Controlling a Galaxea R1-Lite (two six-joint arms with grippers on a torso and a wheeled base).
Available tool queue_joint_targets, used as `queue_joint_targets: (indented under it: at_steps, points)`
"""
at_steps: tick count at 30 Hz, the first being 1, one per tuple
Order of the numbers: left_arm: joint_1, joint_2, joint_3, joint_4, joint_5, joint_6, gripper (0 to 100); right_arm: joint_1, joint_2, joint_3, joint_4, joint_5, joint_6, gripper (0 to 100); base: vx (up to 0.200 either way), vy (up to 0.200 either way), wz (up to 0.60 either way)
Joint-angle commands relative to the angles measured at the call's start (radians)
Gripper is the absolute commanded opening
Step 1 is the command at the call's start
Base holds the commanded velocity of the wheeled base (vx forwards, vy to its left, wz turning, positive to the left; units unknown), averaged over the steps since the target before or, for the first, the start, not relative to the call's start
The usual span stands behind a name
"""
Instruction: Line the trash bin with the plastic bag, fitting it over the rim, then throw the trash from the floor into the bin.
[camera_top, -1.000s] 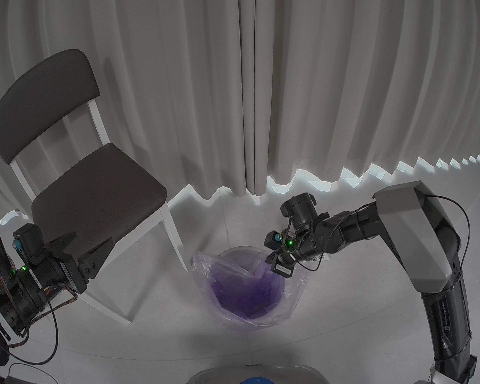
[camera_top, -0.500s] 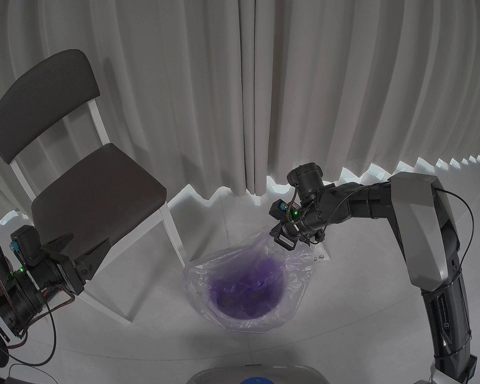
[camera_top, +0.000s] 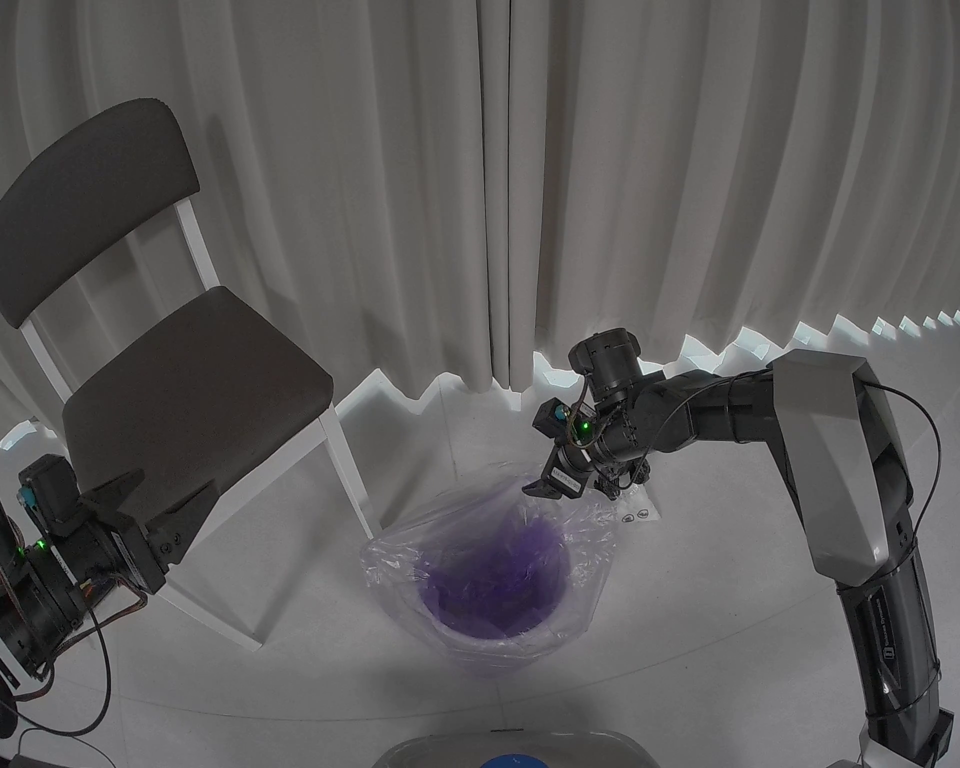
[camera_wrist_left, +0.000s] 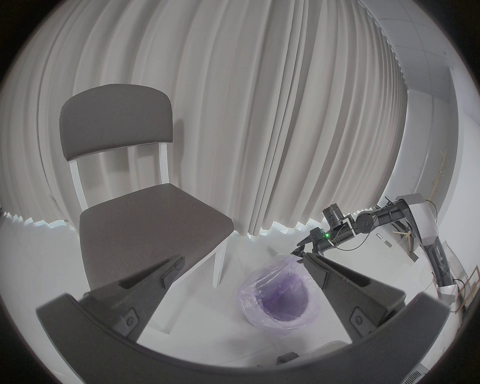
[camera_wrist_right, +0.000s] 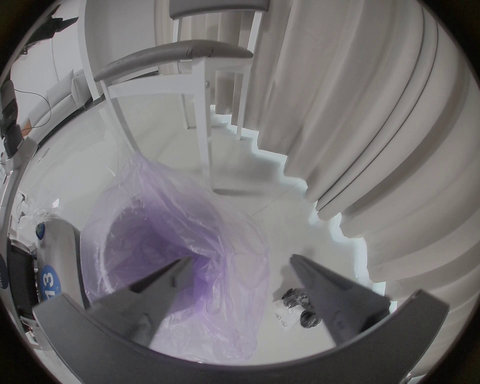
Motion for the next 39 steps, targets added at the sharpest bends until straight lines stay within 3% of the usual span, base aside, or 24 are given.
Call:
queue_joint_targets:
  at_steps: [1, 6, 9, 14, 21, 24, 30, 33, 39]
  points:
    - [0.000, -0.018, 0.003, -0.001, 0.000, -0.001, 100, 0.007, -0.063, 0.000, -0.016, 0.000, 0.023, 100, 0.000, 0.000, 0.00]
    - [-0.010, -0.043, 0.002, -0.004, -0.002, 0.002, 100, 0.000, -0.198, 0.008, -0.019, 0.013, 0.121, 100, 0.000, 0.000, 0.00]
    - [-0.019, -0.051, -0.007, -0.007, -0.008, 0.002, 100, -0.011, -0.322, 0.163, -0.024, 0.040, 0.238, 100, 0.000, 0.000, 0.00]
    - [-0.046, -0.048, -0.049, -0.015, -0.037, 0.007, 100, -0.074, -0.584, 0.439, -0.048, 0.088, 0.342, 100, 0.000, 0.000, 0.00]
    - [-0.140, -0.014, -0.067, -0.007, -0.037, 0.133, 100, -0.151, -0.928, 0.784, -0.154, 0.072, 0.499, 100, 0.000, 0.000, 0.00]
    - [-0.203, 0.025, -0.087, -0.016, -0.036, 0.127, 100, -0.171, -1.084, 0.948, -0.199, 0.068, 0.546, 100, 0.000, 0.000, 0.00]
    - [-0.255, 0.066, -0.113, -0.016, -0.033, 0.127, 100, -0.163, -1.328, 1.186, -0.256, 0.049, 0.665, 100, 0.000, 0.000, 0.00]
    - [-0.293, 0.077, -0.110, -0.015, -0.031, 0.117, 100, -0.148, -1.427, 1.284, -0.265, -0.010, 0.688, 100, 0.000, 0.000, 0.00]
    - [-0.297, 0.103, -0.072, -0.015, -0.030, 0.091, 100, -0.143, -1.537, 1.402, -0.268, -0.018, 0.689, 100, 0.167, 0.067, 0.00]
